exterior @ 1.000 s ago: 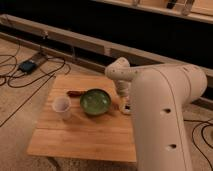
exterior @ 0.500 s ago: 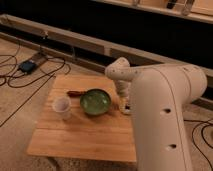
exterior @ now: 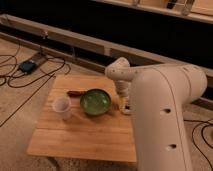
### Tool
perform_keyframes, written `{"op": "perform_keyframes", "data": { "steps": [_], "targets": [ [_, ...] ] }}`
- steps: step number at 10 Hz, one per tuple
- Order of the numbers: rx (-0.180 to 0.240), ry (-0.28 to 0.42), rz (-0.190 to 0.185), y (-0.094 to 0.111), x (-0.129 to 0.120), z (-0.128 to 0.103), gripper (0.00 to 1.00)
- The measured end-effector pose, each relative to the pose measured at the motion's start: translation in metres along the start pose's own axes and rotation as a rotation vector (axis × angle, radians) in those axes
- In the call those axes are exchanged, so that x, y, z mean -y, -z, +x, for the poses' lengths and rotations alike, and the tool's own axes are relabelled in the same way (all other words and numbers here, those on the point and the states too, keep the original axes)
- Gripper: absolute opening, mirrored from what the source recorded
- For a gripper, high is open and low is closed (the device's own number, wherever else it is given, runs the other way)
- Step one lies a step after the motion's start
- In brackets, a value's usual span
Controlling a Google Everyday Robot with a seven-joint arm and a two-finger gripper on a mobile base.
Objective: Place the bottle in the ceramic bowl
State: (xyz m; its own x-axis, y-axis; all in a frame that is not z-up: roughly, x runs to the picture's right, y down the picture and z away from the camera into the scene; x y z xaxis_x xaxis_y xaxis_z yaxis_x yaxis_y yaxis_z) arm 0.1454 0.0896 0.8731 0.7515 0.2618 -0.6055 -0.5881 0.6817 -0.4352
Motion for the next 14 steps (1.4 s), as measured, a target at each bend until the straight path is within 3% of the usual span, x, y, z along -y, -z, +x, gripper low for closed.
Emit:
{"op": "perform_keyframes", "data": {
  "steps": [2,8,10,14],
  "targets": [
    [-0.008,-0.036,-0.013,-0.008,0.01,0.014,0.8],
    [-0.032,-0.289,-0.084,-0.045,0.054,0.112,0.8],
    [0.0,-0.342,-0.083,-0.059,0.063,0.121,0.8],
    [0.066,-0.391,-0.082,-0.082,0.072,0.116,0.8]
  ]
}}
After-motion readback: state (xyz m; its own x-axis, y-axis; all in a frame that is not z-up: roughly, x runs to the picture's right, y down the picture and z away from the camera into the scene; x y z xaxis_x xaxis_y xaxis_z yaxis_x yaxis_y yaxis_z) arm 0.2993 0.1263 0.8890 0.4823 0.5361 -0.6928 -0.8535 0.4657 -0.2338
